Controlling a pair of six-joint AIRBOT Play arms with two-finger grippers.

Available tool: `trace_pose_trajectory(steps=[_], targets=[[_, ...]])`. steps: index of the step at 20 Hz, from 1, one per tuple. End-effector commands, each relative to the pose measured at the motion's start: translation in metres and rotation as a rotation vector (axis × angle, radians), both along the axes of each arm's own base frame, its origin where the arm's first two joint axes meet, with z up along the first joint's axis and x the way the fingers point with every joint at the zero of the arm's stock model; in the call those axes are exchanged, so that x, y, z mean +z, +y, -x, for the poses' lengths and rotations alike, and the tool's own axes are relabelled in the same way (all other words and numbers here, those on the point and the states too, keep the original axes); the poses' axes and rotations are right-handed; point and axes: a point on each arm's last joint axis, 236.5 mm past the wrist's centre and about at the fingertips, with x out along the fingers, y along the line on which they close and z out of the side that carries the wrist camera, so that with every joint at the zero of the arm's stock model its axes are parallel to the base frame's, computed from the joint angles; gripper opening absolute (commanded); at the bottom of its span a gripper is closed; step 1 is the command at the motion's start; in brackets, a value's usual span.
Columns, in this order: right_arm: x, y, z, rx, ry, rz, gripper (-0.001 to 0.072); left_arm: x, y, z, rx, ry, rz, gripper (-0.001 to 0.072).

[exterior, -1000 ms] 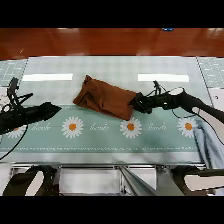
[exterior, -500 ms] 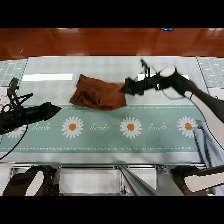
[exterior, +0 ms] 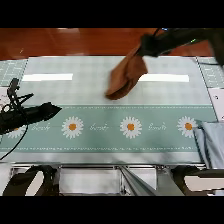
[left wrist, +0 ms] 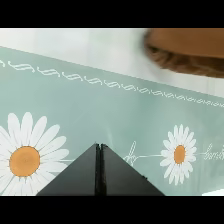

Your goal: Fold the shirts.

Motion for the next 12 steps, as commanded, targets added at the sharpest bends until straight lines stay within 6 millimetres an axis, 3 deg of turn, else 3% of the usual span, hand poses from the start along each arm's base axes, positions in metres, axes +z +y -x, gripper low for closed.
trace_pose_trajectory(steps=[1,6,12], targets=[[0.047,-0.069,0.010,-0.129,-0.042,0.048,0.0023,0.000,0.000,0.000,-0.001,0.000,0.000,0.0018],[0.077,-0.178,0.048,-0.355,-0.016,0.074,0.0021,0.001,-0.002,0.001,-0.003,0.000,0.007,0.0018],[0.071,-0.294,0.118,-0.617,0.131,0.110,0.0020,0.002,0.001,-0.004,0.000,-0.024,-0.008,0.0019]])
